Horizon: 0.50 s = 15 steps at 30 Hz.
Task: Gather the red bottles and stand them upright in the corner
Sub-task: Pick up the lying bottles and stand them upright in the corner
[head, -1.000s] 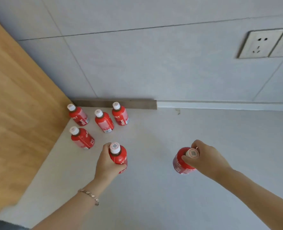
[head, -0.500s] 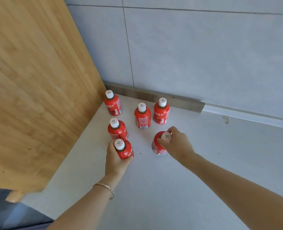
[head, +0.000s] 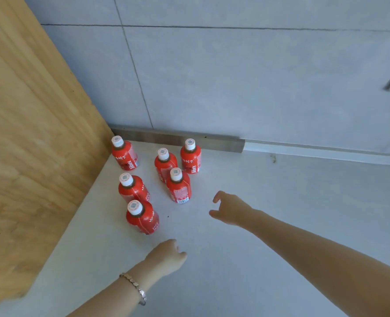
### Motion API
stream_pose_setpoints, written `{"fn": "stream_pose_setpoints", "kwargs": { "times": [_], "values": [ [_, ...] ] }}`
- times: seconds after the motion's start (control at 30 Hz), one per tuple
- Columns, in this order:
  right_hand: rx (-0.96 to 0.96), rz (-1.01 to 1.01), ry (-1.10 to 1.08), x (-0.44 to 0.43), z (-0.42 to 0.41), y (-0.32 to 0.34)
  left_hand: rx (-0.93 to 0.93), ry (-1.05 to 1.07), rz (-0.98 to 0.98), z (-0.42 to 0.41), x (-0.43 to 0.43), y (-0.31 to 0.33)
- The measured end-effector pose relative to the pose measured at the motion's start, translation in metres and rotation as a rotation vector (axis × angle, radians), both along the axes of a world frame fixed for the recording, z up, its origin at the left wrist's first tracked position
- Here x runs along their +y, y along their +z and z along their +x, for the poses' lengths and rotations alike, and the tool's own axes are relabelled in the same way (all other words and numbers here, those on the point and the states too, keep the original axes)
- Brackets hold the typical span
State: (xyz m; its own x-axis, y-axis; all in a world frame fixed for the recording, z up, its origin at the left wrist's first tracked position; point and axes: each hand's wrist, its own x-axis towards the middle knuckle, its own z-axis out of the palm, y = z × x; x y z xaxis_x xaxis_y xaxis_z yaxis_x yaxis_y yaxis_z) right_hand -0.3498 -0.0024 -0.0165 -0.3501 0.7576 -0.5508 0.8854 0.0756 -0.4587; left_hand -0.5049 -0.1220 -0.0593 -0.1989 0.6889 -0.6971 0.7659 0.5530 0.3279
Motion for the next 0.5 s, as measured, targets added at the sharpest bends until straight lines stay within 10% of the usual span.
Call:
{"fn": "stream_pose_setpoints", "kwargs": {
  "times": [0.5],
  "values": [
    [-0.265,-0.03,-0.652,-0.105,0.458,0.025,-0.117,-0.843,0.275,0.401,0.114,0.056]
  ]
}}
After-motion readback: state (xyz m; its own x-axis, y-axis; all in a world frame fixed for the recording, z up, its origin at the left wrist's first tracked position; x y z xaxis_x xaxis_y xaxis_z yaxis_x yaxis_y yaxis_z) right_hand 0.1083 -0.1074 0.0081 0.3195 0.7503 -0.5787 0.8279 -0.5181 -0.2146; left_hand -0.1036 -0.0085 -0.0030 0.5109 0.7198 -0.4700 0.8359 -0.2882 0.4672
